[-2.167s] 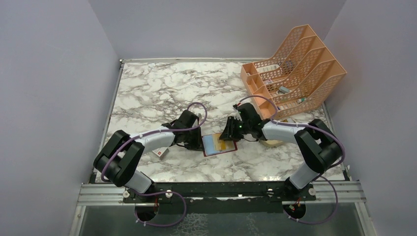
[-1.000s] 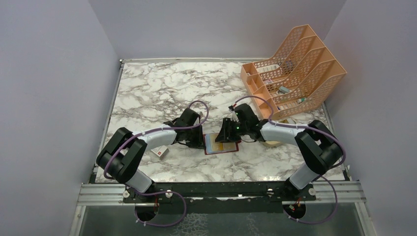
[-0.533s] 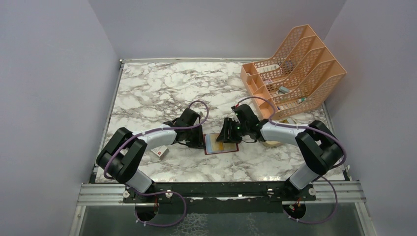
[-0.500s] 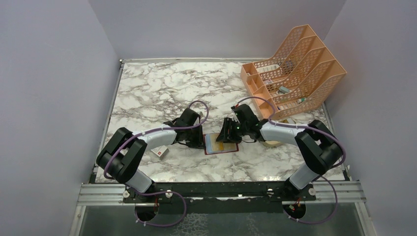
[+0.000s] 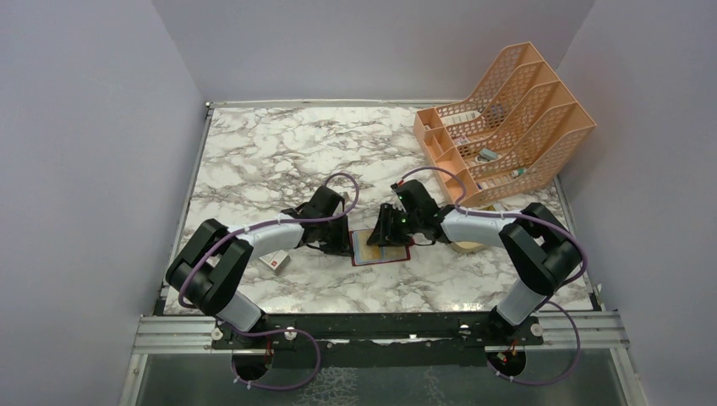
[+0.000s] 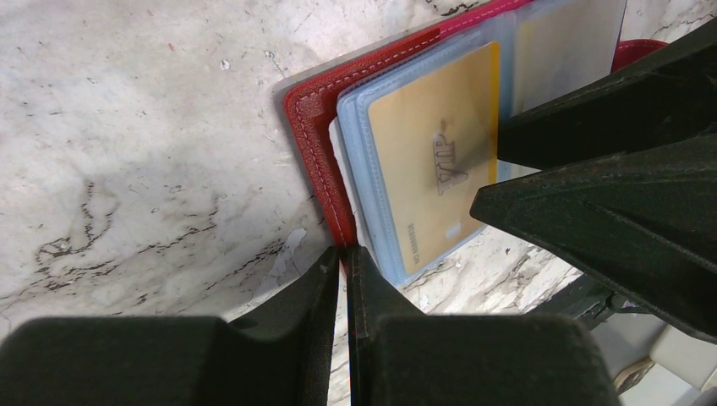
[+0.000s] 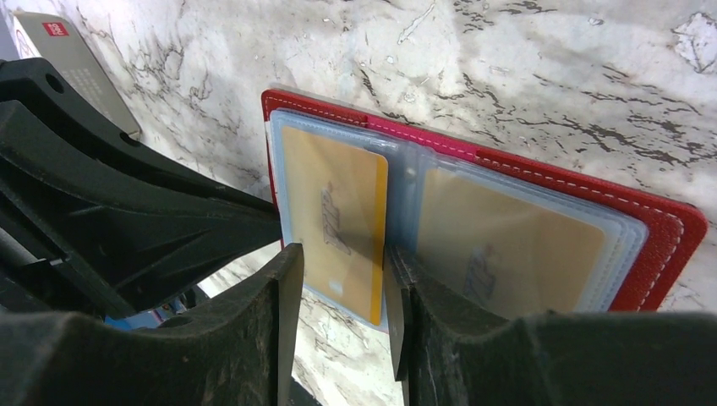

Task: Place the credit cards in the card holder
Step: Insert the credit card into the card holder.

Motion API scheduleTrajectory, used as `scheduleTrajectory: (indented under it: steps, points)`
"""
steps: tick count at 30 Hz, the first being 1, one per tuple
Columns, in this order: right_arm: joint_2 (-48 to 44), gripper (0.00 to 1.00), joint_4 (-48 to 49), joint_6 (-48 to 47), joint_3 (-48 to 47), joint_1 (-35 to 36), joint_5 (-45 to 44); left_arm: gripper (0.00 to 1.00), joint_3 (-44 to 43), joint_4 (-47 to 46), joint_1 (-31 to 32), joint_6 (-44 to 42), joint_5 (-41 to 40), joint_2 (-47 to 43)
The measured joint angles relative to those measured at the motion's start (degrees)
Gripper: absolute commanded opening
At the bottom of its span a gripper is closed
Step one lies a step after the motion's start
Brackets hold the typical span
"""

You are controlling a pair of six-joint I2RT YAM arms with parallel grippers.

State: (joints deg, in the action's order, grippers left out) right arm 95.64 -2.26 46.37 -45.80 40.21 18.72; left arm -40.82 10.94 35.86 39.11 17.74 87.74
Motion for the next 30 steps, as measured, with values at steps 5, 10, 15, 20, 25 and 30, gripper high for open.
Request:
scheduleTrajectory:
  steps: [5, 10, 15, 20, 25, 30]
  points:
    - [0.37, 0.36, 0.37, -0.07, 0.0, 0.02, 0.42, 0.13, -0.31, 0.33, 0.0, -0.02, 0.0, 0.22]
    - [0.37, 0.38, 0.35, -0.09, 0.0, 0.02, 0.46, 0.13, -0.87, 0.79, 0.0, -0.02, -0.02, 0.5]
    - [0.37, 0.46, -1.38, -0.87, -0.98, 0.13, 0.31, 0.23, -1.07, 1.03, 0.0, -0.02, -0.02, 0.48]
    - [-1.36, 0.49, -4.9, -3.28, -2.14, 0.31, -1.9, 0.36, -1.38, 1.2, 0.0, -0.09, -0.5, -0.87]
    - [-4.94, 0.51, -11.58, -7.23, -4.85, 0.31, -7.72, 0.5, -2.05, 2.27, 0.0, -0.46, -1.57, -4.28]
    - [-9.22, 0.51, -18.99, -13.4, -9.84, -0.13, -16.59, 0.66, -3.3, 4.46, -0.02, -1.68, -2.47, -8.87]
